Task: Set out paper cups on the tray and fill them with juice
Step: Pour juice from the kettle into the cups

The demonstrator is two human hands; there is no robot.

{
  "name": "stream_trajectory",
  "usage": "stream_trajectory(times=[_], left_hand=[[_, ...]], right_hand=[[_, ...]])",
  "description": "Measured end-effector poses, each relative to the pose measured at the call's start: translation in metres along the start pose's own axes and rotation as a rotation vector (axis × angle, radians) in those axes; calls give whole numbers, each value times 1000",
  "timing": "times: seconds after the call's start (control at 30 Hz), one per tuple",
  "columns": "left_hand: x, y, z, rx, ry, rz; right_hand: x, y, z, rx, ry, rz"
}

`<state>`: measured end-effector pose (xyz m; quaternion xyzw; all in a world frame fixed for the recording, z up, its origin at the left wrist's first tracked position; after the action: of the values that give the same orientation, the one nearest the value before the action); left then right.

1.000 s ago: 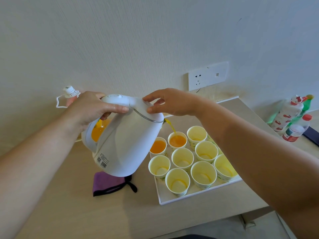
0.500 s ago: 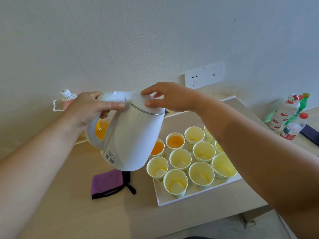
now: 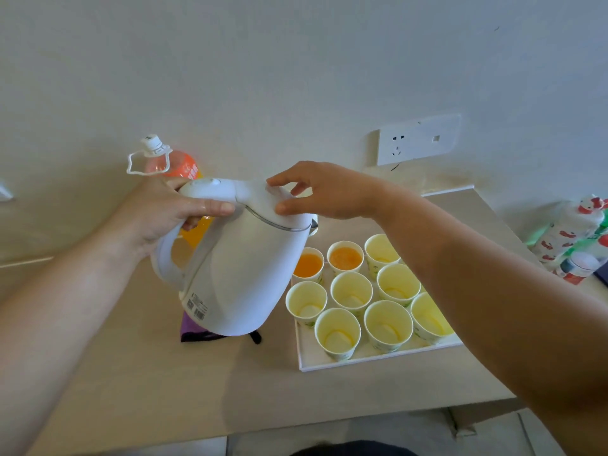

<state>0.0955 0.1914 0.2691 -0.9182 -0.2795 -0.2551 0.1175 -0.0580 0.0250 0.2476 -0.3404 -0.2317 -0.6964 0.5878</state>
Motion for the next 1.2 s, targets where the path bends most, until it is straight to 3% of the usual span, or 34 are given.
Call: stream_trajectory(times=[0.37,1.2], left_hand=[[-6,-32,26,127,41,-22],[-19,-58,37,211,119,5]], right_hand=[[-37,2,-1,12,25,138],[-72,-1,-12,41,112,182]])
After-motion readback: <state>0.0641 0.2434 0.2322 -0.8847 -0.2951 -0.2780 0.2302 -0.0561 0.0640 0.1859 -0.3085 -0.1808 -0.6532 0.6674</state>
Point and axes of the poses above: each hand's wrist, its own y-axis towards the middle knuckle, its own x-axis out of the back of the hand, z = x × y, the point moved 2 cm from there along y, towards the middle knuckle, and after that the axes turned 7 degrees about z, right-handed, at the moved point
